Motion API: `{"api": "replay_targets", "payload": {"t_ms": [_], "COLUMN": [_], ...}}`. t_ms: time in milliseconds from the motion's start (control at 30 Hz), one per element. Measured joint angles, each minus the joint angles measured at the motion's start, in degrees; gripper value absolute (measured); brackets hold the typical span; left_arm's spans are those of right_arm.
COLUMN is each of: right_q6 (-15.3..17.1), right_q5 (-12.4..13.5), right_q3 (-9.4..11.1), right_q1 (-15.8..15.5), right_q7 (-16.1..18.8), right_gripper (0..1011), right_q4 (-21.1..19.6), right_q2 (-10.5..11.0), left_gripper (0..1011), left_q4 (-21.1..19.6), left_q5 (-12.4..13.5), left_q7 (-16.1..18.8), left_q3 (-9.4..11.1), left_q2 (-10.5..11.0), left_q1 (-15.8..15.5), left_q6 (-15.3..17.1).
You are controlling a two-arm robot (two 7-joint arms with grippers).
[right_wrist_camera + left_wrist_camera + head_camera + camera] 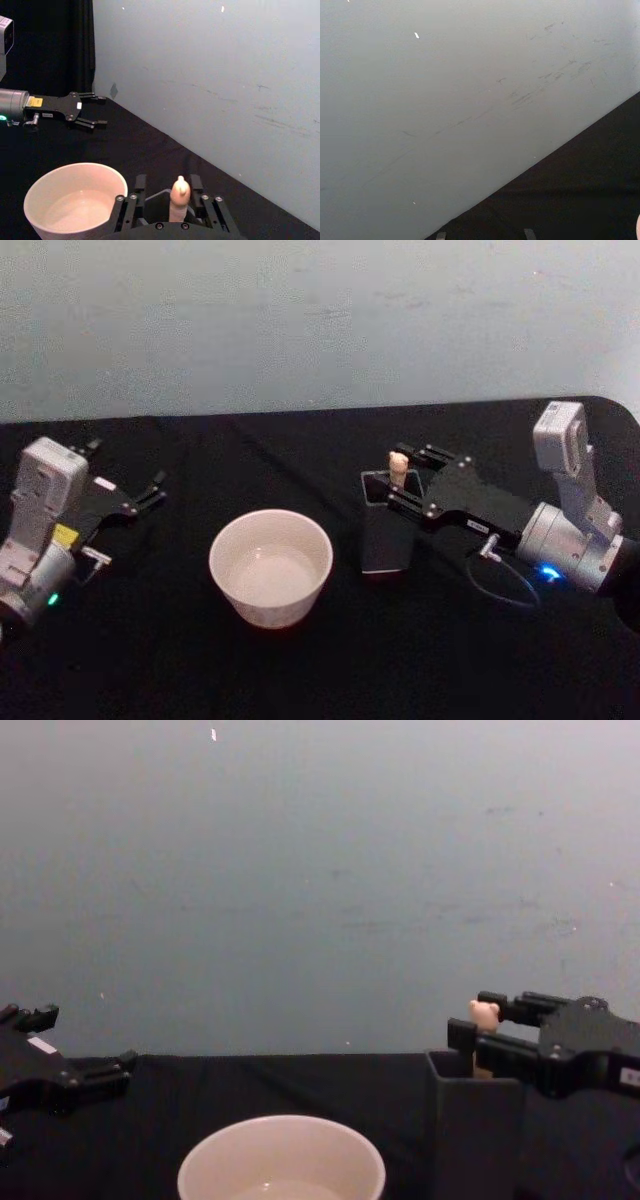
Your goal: Pick up the stirring spoon with one hand, stir inside the cup, then place it back in its original position.
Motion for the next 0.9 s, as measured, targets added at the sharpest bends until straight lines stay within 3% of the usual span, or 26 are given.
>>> {"api": "replay_targets", "payload": {"t_ms": [500,733,900], "right_q6": [-0.1,-0.1,-1.8], "right_q5": [0.1,0.1,-0.2], "right_q3": [0.0,0.0,1.2], "right_q1": [0.0,0.0,0.0], "right_q7": [0.1,0.1,-0.9], "right_gripper": [981,1002,1002], "right_q4": [0.0,0.0,-1.4], "right_q2": [0.0,0.0,-0.2], "left_gripper": [1001,1001,1001], "left_q4": [0.0,0.0,0.0], "left_q5": [0.0,0.0,0.0], "left_q7": [0.0,0.0,0.0], "left_q3": [0.0,0.0,0.0], "left_q2": [0.0,0.0,0.0], "left_q1": [0.0,0.0,0.0], "left_q6": [0.0,0.0,0.0]}}
